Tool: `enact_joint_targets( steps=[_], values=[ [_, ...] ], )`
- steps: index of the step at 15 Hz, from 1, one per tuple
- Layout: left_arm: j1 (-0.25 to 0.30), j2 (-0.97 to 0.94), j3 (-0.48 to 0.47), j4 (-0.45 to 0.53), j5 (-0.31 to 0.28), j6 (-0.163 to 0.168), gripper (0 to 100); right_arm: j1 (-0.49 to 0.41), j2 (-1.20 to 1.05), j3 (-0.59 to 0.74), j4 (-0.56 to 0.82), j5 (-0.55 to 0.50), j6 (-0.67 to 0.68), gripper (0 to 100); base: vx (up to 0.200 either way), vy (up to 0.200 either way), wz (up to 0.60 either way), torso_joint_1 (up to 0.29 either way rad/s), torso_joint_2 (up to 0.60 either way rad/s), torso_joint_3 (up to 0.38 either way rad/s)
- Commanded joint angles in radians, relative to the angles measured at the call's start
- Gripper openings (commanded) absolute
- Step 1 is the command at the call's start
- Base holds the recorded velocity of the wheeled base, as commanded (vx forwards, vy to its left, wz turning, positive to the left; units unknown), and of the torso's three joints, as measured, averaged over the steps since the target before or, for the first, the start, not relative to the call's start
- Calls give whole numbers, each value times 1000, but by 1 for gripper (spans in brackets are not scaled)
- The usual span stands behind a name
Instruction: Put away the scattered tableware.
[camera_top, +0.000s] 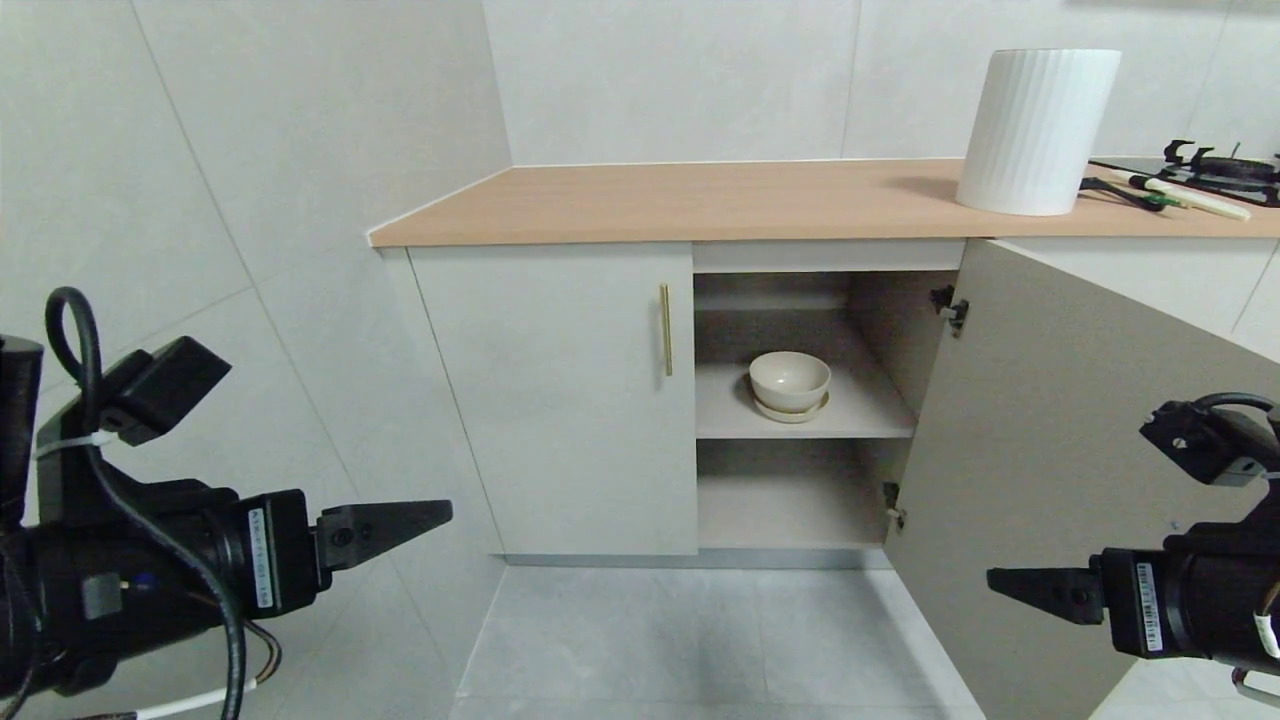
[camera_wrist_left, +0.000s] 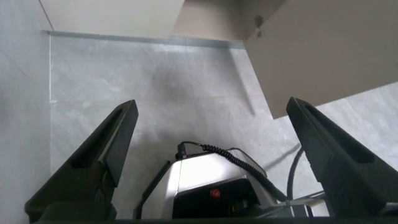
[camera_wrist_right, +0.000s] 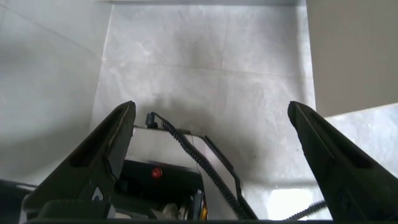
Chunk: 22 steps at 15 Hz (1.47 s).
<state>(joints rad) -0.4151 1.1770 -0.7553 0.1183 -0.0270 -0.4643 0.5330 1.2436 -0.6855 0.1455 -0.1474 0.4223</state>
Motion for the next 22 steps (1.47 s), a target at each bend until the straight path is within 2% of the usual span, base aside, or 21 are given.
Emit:
enact_joint_targets(
  steps=[1,5,7,11,17,19,22],
  values=[
    [-1,3,1,0,-1,-1,100,1,0,-2,2,-1,1,100,0,0,0,0,0,0],
    [-1,3,1,0,1,6,100,1,-3,-2,5,-1,0,100,0,0,0,0,0,0],
    [-1,3,10,0,7,38,100,1,-3,-6,40,-1,-2,100,0,0,0,0,0,0],
    [-1,1,11,0,9,44,100,1,-12,-6,69,-1,-27,100,0,-200,0,0,4,2],
    [-1,1,13,0,4,44,100,1,-49,-39,238,-1,-88,100,0,-200,0,6,2,-1],
    [-1,1,17,0,2,44,100,-2,-64,-66,324,-1,-102,100,0,0,0,0,0,0],
    [-1,1,17,0,1,44,100,-84,-73,-121,407,-47,-114,100,0,0,0,0,0,0]
  ],
)
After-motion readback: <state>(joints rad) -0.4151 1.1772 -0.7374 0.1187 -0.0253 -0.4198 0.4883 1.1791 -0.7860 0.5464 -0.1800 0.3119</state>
